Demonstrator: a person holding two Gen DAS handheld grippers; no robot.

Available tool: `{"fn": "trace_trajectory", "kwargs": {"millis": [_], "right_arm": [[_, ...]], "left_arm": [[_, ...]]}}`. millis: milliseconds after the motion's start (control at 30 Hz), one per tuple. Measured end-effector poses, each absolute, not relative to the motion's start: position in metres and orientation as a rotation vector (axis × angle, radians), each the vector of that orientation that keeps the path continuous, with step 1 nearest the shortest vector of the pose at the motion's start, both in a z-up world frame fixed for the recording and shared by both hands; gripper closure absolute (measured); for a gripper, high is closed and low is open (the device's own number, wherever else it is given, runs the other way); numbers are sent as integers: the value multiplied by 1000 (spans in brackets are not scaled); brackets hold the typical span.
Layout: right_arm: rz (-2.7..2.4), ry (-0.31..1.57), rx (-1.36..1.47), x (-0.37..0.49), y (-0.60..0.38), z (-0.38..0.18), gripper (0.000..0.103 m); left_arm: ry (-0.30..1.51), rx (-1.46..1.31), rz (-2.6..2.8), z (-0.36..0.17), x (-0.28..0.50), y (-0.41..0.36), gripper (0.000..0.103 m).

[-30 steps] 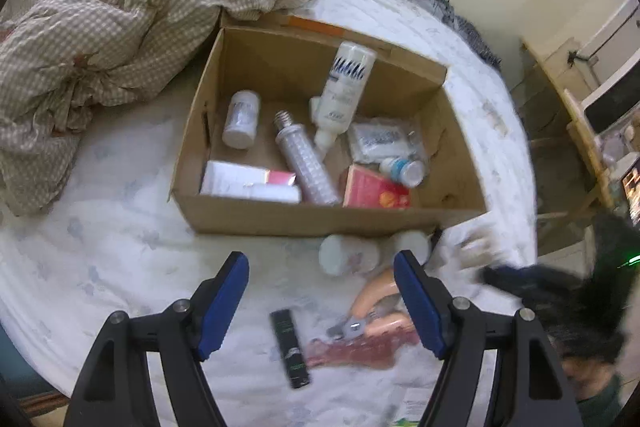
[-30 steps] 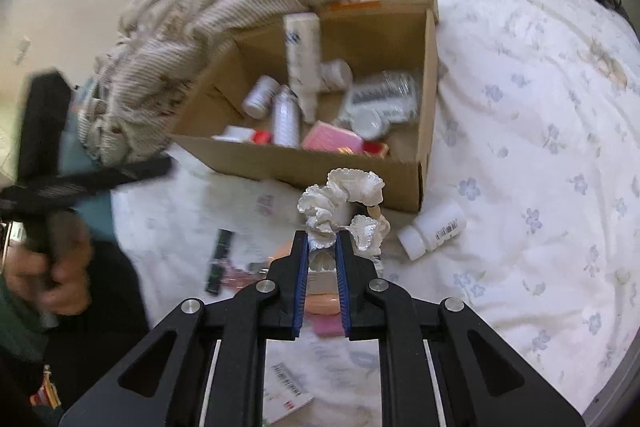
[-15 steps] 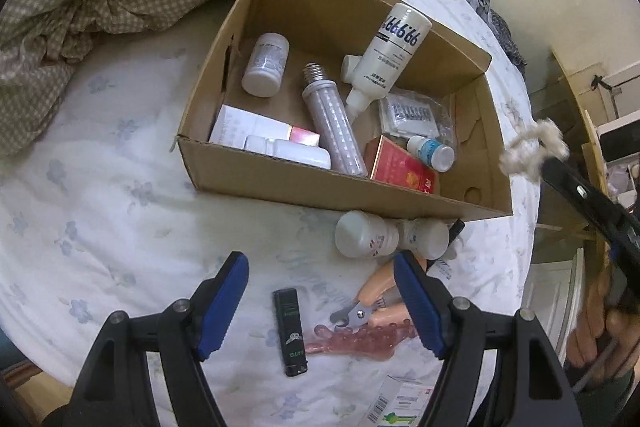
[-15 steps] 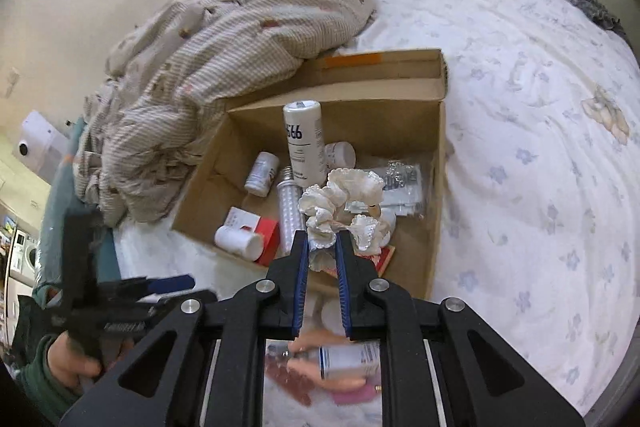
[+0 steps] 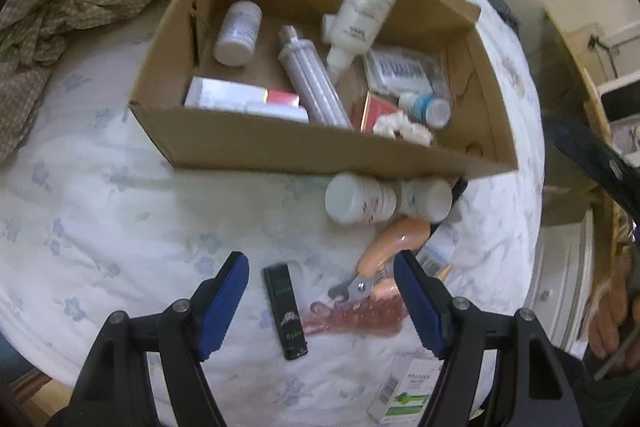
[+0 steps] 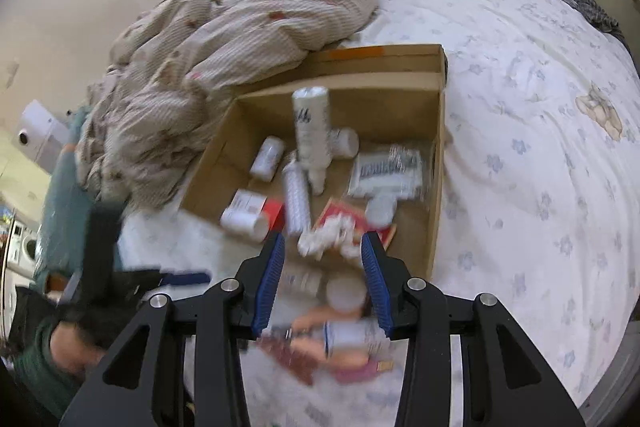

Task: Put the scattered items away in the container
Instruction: 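Carry the beige scrunchie over the box and open the right gripper, then grasp the black lighter with the left gripper, then lower the black lighter into the box and open the left gripper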

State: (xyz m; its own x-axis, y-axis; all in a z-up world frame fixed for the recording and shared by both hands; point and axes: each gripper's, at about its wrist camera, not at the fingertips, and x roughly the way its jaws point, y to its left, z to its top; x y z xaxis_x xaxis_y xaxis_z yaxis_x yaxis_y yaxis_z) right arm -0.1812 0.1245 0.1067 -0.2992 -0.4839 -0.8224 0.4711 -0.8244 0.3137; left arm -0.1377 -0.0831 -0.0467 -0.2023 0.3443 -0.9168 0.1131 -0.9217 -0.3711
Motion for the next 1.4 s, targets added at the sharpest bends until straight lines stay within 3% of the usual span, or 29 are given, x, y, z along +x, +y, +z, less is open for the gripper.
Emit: {"fn": "trace_trajectory", "kwargs": {"millis": [100,167,233,267,500,567,633,900,1233,1400], "right_arm": [[-2120,-58,1380,-148,147,100,59],[-2108,-101,1396,-131,160,93,59],[-2098,-139,1409,-117,172,86,59],[-2099,-144,1407,-112,175,83,59],[-2110,-193,1434,-101,192,55,59],[-2115,-193,1426,-105,192,55,59],[-2115,-208,1411,-108,191,57,59],[-2104,-248,1374,-107,190,69,59],[-2092,-248,1317,-98,182,88,59],[-2096,-239,1304,-95,180,93,59]], "left_arm": [[-477,-1950,2270,-55,-137,-79,28],[-468,-2013,2244,-66,-139,-78,37],[-435,-2090,2206,-80,-141,-75,55],[-414,-2130,2185,-88,-142,-73,59],[-250,-2213,2172,-108,-143,-57,66],[-198,-2214,2195,-107,-142,-55,79],[-193,-2181,2228,-99,-141,-57,83],[-156,-1998,2417,-51,-131,-65,84],[-84,-1596,2728,82,-169,-56,84],[-71,-1590,2776,81,-219,-48,84]]}}
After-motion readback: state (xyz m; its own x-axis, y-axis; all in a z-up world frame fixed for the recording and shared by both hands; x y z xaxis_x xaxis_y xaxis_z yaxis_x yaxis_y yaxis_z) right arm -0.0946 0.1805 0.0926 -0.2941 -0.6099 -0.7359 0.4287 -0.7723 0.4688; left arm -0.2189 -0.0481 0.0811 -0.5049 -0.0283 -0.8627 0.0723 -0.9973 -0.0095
